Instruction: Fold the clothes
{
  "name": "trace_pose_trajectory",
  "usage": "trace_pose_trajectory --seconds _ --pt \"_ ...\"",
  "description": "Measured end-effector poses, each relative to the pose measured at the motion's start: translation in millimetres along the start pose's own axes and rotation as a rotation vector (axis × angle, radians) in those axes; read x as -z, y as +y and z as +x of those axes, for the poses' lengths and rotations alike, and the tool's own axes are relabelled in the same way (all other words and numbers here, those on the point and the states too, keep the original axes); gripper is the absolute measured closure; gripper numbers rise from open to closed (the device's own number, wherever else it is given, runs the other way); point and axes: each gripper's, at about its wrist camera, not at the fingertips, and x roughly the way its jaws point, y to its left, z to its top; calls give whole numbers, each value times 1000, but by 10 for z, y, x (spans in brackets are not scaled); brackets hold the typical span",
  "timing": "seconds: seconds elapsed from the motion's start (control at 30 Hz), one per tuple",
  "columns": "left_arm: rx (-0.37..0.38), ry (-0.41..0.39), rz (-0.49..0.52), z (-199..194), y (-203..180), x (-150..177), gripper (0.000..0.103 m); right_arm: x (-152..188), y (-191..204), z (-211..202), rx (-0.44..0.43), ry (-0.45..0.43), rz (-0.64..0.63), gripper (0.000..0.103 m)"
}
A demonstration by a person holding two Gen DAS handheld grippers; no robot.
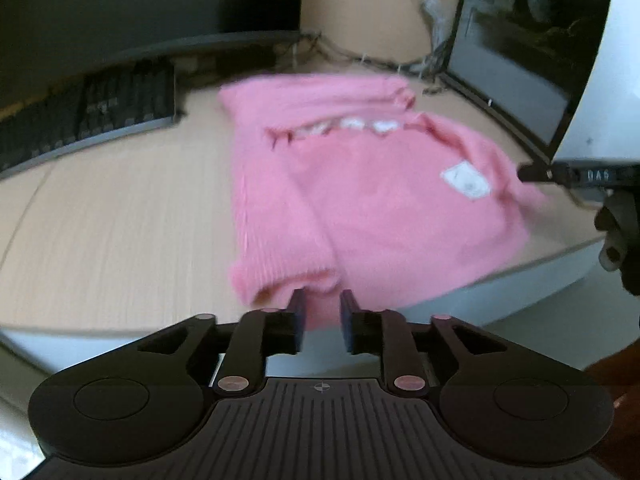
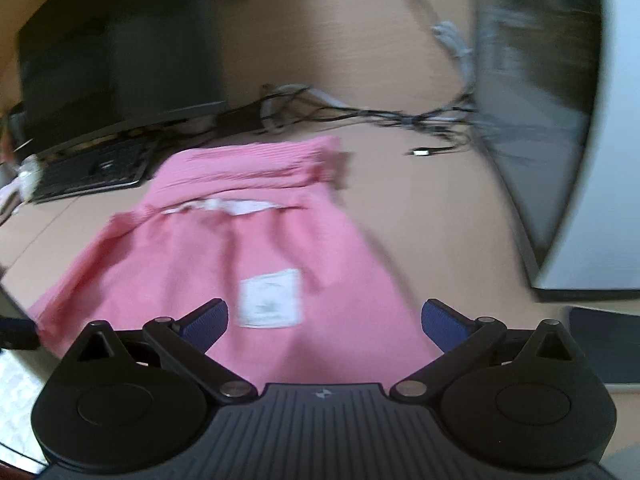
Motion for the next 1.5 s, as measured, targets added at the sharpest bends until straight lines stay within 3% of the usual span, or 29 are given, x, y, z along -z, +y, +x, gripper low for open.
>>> trace_pose_trajectory --seconds 0.17,0.2,0.27,0.33,0.4,0.53,0.63,0.67,0.7,0.77,0.9,1.03,1.1,1.2,1.33,1.4,1.47,1.5 --pt "4 -109 -47 -28 68 -171 27 100 -360 -71 71 10 132 0" --pt "12 -110 -44 0 65 -193 18 114 -378 -62 69 11 147 0" --pt "15 -83 -33 124 67 -227 11 136 -398 -30 60 11 172 0" --pt "-6 -34 -36 280 79 -217 11 158 -417 1 52 11 197 2" --pt "-19 -4 -67 377 108 -195 12 181 -437 33 43 12 221 13" --pt "9 -17 -103 408 111 -201 13 215 -465 133 27 19 274 21" --pt "4 -35 -74 460 40 -245 20 200 -405 270 11 24 297 34" --pt "-17 -40 -66 486 17 -255 27 182 -369 298 14 23 288 46" --pt "-38 -44 -57 512 -6 -264 34 138 -319 322 2 28 274 73" --pt "-43 -48 -53 528 -25 -278 41 36 -210 369 -30 42 241 96" --pt "15 -47 -23 491 -68 -277 44 -188 403 171 -128 -7 -112 96" --pt "77 -14 -2 509 -100 -239 44 29 1000 128 -245 93 -472 97" --pt "101 4 -7 527 -97 -217 42 150 1144 176 -273 141 -549 97" --pt "134 30 -16 544 -88 -185 41 196 1165 239 -344 238 -520 97" --pt "147 38 -32 452 -31 -150 39 43 1021 28 -403 201 -470 91" --pt "110 14 -14 346 -2 -125 30 -28 921 -110 -369 146 -444 65" --pt "74 -11 3 240 27 -100 23 -70 808 -223 -316 94 -415 47" --pt "55 -23 12 187 41 -87 19 -70 745 -257 -278 73 -398 43"
